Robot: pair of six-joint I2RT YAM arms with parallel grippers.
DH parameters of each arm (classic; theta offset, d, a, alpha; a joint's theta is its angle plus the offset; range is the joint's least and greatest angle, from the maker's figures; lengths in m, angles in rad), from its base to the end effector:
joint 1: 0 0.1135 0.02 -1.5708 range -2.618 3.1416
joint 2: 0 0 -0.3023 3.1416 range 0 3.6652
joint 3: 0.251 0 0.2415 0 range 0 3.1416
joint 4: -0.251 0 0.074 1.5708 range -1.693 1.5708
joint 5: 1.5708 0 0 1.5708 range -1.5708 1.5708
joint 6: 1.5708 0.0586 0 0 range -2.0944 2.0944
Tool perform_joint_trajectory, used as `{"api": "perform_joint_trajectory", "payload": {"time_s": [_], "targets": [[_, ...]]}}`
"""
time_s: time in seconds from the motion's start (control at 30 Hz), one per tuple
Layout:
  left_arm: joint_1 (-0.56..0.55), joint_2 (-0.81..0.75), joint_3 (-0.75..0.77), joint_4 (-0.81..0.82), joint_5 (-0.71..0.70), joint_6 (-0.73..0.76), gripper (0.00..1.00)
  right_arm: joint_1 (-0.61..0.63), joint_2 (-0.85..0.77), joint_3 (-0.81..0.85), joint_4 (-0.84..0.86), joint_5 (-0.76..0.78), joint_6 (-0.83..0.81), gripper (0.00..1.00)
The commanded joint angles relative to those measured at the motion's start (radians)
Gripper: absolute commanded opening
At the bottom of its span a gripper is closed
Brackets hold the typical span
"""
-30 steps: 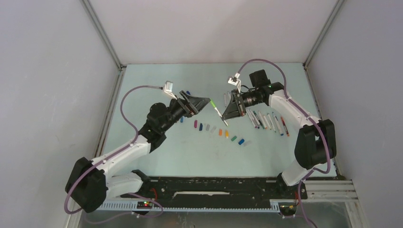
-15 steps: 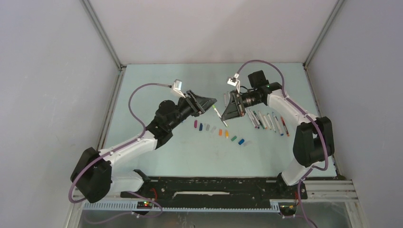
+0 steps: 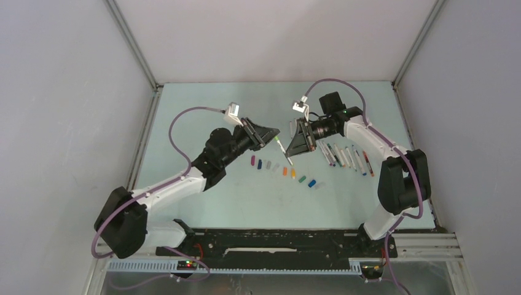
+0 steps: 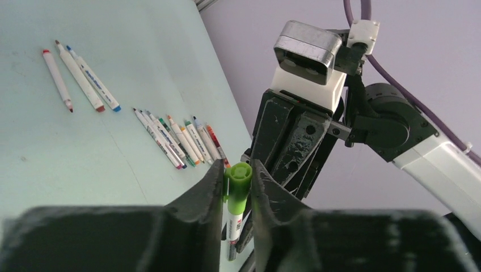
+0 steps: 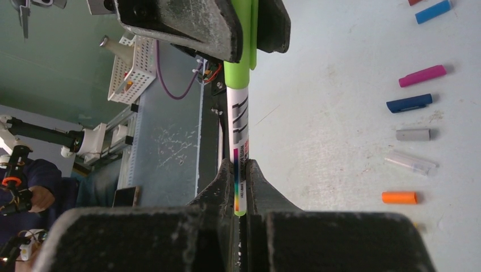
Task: Open the pen caps
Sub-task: Open the pen cap from the pen.
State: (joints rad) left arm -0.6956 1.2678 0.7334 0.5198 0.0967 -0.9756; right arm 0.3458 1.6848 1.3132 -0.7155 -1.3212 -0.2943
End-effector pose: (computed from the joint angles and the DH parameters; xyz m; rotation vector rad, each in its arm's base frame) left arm 0.2221 -0.1927 0.3326 -0.1628 1.7577 -1.3460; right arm 0.2962 0.1671 0.3065 -1.0794 1.9323 1.7024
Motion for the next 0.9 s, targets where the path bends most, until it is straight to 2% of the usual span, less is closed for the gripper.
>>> {"api": "perform_joint_trajectory", "payload": {"time_s": [0.0, 0.07, 0.1, 0.17, 0.23, 0.4, 0.47, 0.53, 0.6, 0.73, 0.87], "targets": [[-0.019, 0.006, 0.061, 0.022, 0.017, 0.012, 0.15, 0.007, 0.008, 0.006, 0.027, 0.010, 0.015, 0.00], [-0.020, 0.007, 0.061, 0.027, 0.017, 0.013, 0.03, 0.009, 0.016, 0.006, 0.027, 0.015, 0.021, 0.01], [-0.020, 0.008, 0.060, 0.030, 0.016, 0.015, 0.01, 0.010, 0.019, 0.006, 0.028, 0.019, 0.027, 0.08], [-0.023, 0.010, 0.058, 0.037, 0.015, 0.015, 0.00, 0.013, 0.025, 0.006, 0.033, 0.021, 0.039, 0.23], [-0.026, 0.014, 0.058, 0.042, 0.016, 0.017, 0.00, 0.017, 0.030, 0.006, 0.041, 0.022, 0.055, 0.31], [-0.037, 0.033, 0.058, 0.063, 0.024, 0.020, 0.00, 0.030, 0.032, 0.004, 0.060, 0.021, 0.094, 0.36], [-0.040, 0.039, 0.058, 0.066, 0.023, 0.024, 0.00, 0.030, 0.029, -0.009, 0.095, 0.020, 0.129, 0.34], [-0.041, 0.041, 0.058, 0.066, 0.018, 0.032, 0.00, 0.030, 0.031, -0.017, 0.119, 0.018, 0.155, 0.26], [-0.039, 0.039, 0.066, 0.068, 0.002, 0.052, 0.00, 0.033, 0.038, -0.017, 0.130, 0.009, 0.172, 0.03], [0.030, -0.008, 0.111, 0.024, -0.091, 0.136, 0.00, 0.060, 0.052, -0.017, 0.126, 0.012, 0.182, 0.00], [0.230, -0.076, 0.131, 0.021, -0.149, 0.126, 0.00, 0.088, 0.057, -0.017, 0.119, 0.021, 0.179, 0.00]]}}
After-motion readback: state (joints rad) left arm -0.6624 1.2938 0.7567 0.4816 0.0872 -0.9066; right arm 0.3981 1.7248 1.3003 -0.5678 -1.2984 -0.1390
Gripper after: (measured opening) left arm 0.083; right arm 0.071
